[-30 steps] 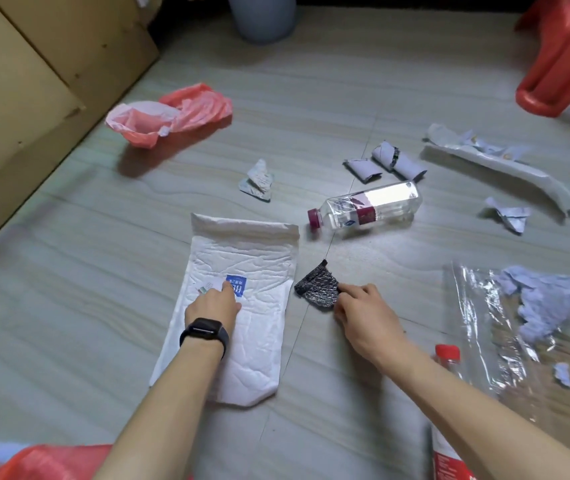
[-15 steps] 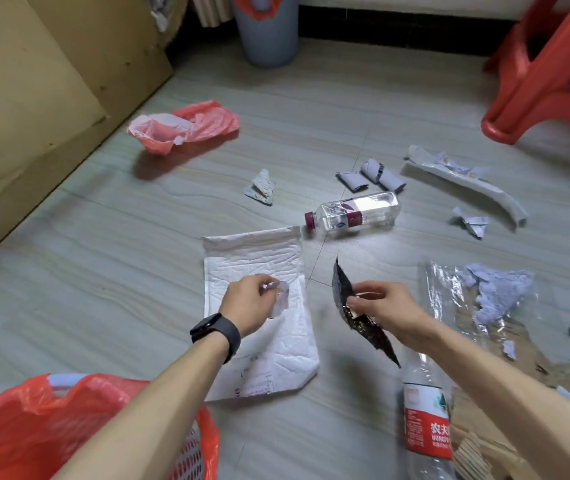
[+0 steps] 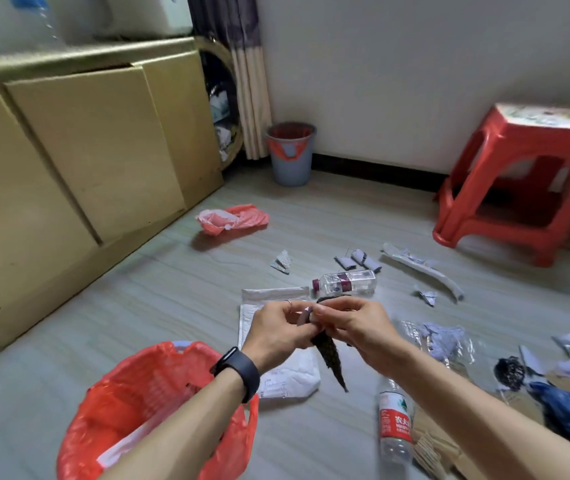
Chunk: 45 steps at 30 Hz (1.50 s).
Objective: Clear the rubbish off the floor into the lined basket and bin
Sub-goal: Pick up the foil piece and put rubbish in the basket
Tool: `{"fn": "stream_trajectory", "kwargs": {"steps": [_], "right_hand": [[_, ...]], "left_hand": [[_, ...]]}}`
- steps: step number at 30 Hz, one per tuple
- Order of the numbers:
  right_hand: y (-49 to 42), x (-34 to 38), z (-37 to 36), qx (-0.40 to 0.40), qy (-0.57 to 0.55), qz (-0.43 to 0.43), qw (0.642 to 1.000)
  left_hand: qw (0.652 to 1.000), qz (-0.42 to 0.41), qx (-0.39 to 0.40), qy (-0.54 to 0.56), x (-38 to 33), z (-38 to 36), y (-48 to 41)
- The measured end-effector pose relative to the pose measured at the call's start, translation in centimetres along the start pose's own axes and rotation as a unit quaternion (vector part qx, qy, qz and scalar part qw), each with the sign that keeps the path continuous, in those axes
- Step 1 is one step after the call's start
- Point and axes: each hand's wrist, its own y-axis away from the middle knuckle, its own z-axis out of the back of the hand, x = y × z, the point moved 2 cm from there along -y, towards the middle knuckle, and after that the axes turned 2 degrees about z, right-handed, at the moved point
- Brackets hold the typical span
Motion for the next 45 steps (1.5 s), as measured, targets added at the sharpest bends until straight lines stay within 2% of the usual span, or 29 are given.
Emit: {"fn": "stream_trajectory", "kwargs": {"steps": [3,6,7,9,11,14,18,23,26,30,32,36,38,40,43,45], "right_hand": [[2.7,1.6,-2.7,0.023,0.064,0.025,0.997],[4.3,2.2,-5.1,0.017,0.190,0.052,0.980],[4.6,2.2,-5.6,0.008,0.272,0.075,0.959],[5.4,1.6,-7.4,0.016,0.429,0.122,0.895],[5.8,0.1,-8.5,0.047,0.499,0.121,0.857],[5.7,-3.5,-10.6,0.117,0.560,0.092,0.815],[5.2,-8.4,-12.9,0.129,0.557,0.066,0.818],[4.2,-12.7,-15.0,0.098,0.548,0.093,0.826],[3.9,-15.2,-15.5,0.106,0.531,0.093,0.836],[3.6,-17.7,-15.9,0.100,0.466,0.089,0.875],[3.5,-18.4,-16.1,0.090,0.455,0.094,0.881],[3.4,-18.6,-16.2,0.095,0.444,0.090,0.886],[3.3,-18.2,-16.1,0.104,0.461,0.077,0.878],[3.3,-17.4,-15.8,0.116,0.506,0.066,0.852],[3.2,-15.8,-15.1,0.138,0.558,0.051,0.817],[3.6,-14.0,-14.1,0.145,0.592,0.057,0.791]], "left_hand": [[0.999,0.016,-0.035,-0.017,-1.2,2.2,3.2],[0.991,0.018,-0.111,-0.079,-1.6,6.1,5.7],[0.980,0.010,-0.146,-0.138,-1.6,7.5,6.3],[0.940,0.006,-0.221,-0.259,-1.0,11.5,8.4],[0.911,0.013,-0.252,-0.326,0.1,14.7,10.0],[0.882,0.058,-0.235,-0.405,3.2,17.8,11.8],[0.850,0.067,-0.194,-0.485,8.6,17.9,12.8],[0.822,0.068,-0.142,-0.547,16.0,16.5,11.0],[0.821,0.133,-0.093,-0.547,19.6,16.1,9.4],[0.807,0.255,0.031,-0.532,24.5,15.3,8.4],[0.811,0.292,0.046,-0.506,26.3,14.9,8.3],[0.817,0.310,0.070,-0.482,27.6,14.7,8.0],[0.824,0.301,0.054,-0.478,26.2,14.6,8.0],[0.830,0.270,0.033,-0.487,23.8,14.7,8.0],[0.825,0.230,0.044,-0.515,20.3,15.2,8.1],[0.842,0.191,0.025,-0.504,17.3,15.3,8.3]]}}
